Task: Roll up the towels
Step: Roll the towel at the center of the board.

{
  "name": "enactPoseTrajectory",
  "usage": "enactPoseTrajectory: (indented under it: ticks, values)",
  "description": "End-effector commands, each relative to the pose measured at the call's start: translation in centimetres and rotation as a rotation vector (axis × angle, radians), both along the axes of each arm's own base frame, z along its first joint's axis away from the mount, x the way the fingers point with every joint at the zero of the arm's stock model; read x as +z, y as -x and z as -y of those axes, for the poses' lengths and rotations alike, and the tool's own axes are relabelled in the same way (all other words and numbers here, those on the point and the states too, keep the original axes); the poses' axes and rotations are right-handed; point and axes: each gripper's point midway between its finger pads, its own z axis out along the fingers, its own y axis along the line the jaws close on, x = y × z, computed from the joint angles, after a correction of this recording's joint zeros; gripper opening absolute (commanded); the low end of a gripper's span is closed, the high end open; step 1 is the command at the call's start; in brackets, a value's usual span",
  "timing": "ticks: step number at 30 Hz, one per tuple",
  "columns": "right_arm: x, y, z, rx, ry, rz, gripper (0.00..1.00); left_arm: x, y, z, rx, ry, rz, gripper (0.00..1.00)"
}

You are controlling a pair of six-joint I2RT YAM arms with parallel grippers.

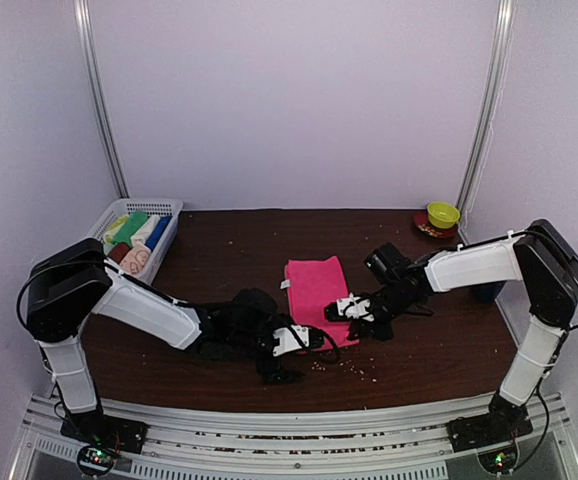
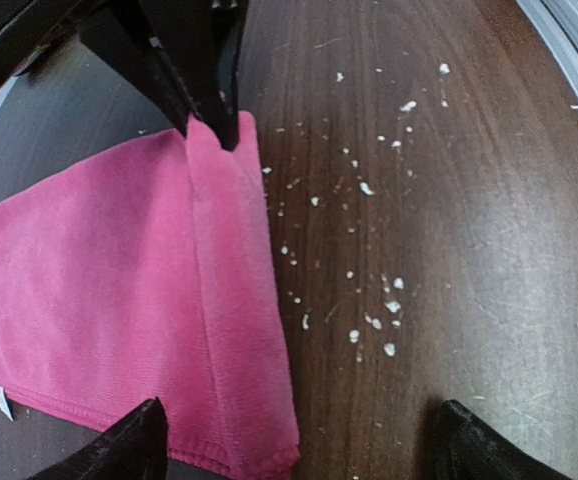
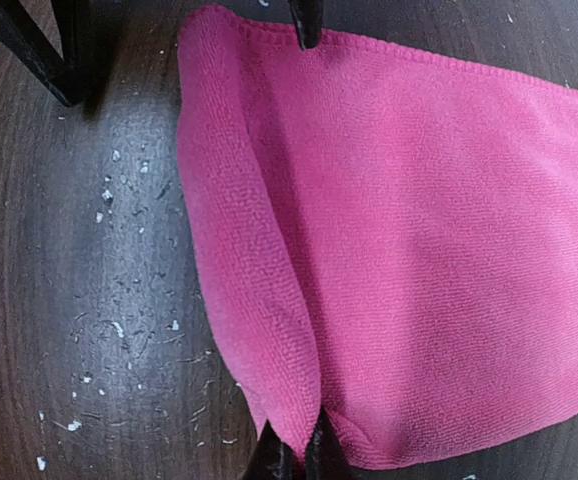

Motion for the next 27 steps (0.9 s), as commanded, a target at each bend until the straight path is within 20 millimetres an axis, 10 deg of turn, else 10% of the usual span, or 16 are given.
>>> enactPoseTrajectory:
  ticks: [1,8,23,27]
  values:
    - [-0.8,1.2,1.1,-0.038,0.030,-0.161,0.00,-0.2,-1.4,0.6,0.035,0.009,0.073,0.93]
    - [0.1,0.8,1.3,-0.046,0.011,-0.168,0.00,-0.4,-2.0,0.6,0.060,0.015,0.100,0.87]
    - [0.8,0.1,1.6,-0.083,-0.007,-0.222,0.00,-2.0,-0.9,1.4,0.032,0.002,-0.011,0.02]
    - [0.9,0.0,1.5,-0.098,0.008,-0.263,0.00,-2.0,-0.2,1.3,0.028,0.009,-0.090,0.00]
